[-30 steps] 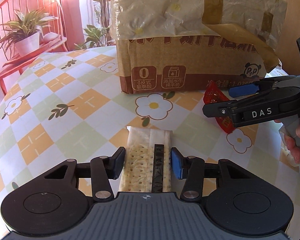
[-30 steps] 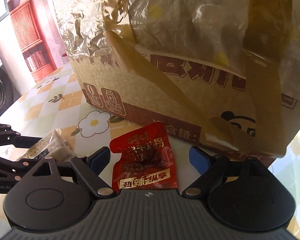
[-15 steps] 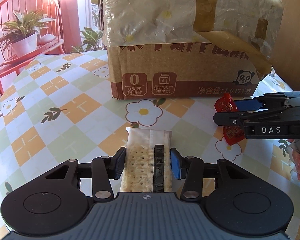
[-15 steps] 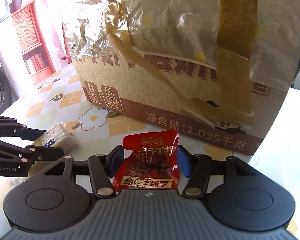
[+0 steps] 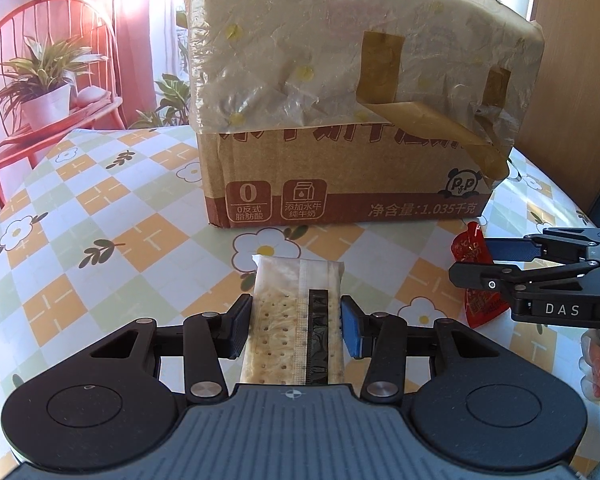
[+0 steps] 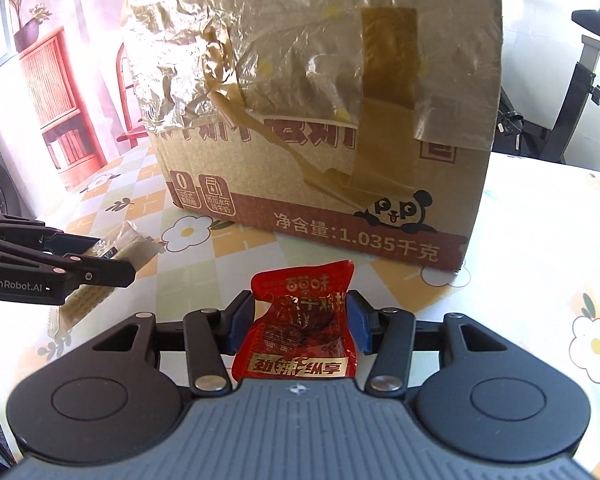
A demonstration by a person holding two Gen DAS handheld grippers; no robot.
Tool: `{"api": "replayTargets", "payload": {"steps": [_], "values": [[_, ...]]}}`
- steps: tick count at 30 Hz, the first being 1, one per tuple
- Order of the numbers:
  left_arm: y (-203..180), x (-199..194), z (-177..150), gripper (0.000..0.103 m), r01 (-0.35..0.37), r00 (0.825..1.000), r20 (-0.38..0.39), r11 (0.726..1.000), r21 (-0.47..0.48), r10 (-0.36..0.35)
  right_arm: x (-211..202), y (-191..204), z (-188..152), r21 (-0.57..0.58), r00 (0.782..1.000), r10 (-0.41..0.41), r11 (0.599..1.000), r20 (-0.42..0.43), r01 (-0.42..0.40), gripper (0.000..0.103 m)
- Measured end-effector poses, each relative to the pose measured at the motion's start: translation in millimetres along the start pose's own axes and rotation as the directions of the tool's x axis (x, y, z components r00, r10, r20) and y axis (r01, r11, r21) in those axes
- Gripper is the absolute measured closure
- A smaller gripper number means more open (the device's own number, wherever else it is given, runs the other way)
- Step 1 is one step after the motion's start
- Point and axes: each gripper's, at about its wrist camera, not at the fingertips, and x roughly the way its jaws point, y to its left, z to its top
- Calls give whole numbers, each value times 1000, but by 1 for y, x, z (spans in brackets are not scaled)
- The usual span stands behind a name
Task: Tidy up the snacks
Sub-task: 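Grasp the cracker packet with the left tool while the right grasps the red packet, then lift the cracker and red packets up and carry them over the box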
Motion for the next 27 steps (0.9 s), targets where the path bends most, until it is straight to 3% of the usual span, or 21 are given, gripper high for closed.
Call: {"api": "replayTargets", "payload": {"steps": [17, 27], "values": [[-6, -33, 24, 54, 31, 992, 122, 999, -23, -28, -48, 8, 10, -20, 989, -17, 1000, 147, 20, 51], [-20, -62, 51, 54, 38, 971, 238, 999, -5, -35, -82, 9, 30, -33, 962, -22, 999, 272, 32, 51]]}}
